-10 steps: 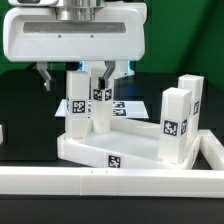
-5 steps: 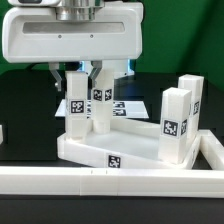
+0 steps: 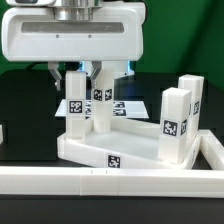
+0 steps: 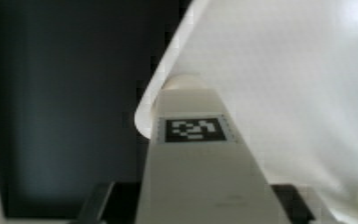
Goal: Assemble desk
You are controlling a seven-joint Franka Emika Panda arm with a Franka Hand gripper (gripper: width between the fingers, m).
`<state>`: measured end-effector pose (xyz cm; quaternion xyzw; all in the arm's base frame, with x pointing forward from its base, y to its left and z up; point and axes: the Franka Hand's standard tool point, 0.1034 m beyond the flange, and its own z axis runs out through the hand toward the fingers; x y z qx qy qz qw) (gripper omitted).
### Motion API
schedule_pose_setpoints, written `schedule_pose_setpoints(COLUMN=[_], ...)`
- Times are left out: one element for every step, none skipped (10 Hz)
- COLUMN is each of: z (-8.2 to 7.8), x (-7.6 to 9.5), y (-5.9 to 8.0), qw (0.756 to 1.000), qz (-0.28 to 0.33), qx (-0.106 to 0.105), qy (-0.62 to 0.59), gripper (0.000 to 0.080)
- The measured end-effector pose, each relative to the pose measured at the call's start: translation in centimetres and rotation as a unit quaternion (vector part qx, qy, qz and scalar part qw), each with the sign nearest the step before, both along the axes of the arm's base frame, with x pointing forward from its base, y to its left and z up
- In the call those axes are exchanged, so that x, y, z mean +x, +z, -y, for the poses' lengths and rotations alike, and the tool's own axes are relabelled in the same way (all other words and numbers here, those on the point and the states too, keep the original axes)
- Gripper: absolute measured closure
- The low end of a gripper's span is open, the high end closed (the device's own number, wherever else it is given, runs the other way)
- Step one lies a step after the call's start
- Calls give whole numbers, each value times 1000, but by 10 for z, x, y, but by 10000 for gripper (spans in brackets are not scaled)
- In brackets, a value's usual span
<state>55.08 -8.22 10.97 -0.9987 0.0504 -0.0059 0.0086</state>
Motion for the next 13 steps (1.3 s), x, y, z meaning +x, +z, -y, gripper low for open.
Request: schedule_pose_setpoints(z=[0, 0, 0, 1, 1, 1, 2, 3, 3, 4, 4, 4, 4], x=[0, 0, 0, 1, 1, 1, 1, 1, 1, 2, 2, 2, 2], y=[-1, -1, -1, -1, -1, -1, -1, -1, -1, -1, -1, -1, -1], qw=[998, 995, 988, 978, 970, 953, 939, 925, 899, 887, 882, 867, 866], qz=[1, 3, 5, 6, 5, 4, 1, -4, -3, -5, -6, -6, -6], qx=[0, 0, 7, 15, 16, 18, 21, 22, 29, 29, 29, 30, 30], qy=[-60, -98, -157, -208, -241, -302, -344, -379, -438, -462, -470, -497, -499], gripper=[511, 511, 511, 511, 511, 511, 511, 511, 511, 511, 511, 511, 510])
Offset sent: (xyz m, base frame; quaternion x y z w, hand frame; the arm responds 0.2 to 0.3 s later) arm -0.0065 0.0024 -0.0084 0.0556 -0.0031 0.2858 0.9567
